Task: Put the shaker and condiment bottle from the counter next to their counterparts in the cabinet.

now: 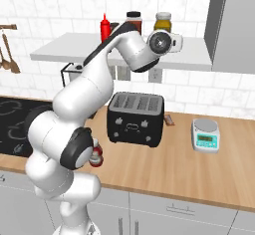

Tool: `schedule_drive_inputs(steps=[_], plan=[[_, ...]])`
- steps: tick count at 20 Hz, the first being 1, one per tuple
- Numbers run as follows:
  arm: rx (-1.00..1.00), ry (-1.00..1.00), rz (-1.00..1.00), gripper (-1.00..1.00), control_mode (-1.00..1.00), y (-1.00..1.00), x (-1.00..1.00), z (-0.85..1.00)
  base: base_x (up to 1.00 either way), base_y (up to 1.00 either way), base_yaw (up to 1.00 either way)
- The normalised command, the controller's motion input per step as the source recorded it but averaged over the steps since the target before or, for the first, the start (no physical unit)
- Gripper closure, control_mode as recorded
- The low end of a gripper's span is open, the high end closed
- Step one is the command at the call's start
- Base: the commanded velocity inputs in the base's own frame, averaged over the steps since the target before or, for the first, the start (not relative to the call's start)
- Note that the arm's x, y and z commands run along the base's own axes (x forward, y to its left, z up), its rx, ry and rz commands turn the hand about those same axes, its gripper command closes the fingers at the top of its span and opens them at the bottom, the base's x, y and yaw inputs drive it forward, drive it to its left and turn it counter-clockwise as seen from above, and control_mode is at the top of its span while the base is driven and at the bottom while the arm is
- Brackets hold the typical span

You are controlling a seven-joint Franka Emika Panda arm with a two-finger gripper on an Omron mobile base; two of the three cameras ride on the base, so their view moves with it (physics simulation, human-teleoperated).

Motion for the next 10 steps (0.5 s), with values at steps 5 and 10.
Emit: schedule_drive_inputs(steps=[5,10], plan=[[0.01,-0.02,-0.15,-1.0,-1.0,0.0,-0.08,-0.12,0.0,0.0,0.0],[0.07,-0.06,-0.16,-1.0,-1.0,0.05,-0.03,0.0,0.0,0.0,0.0]])
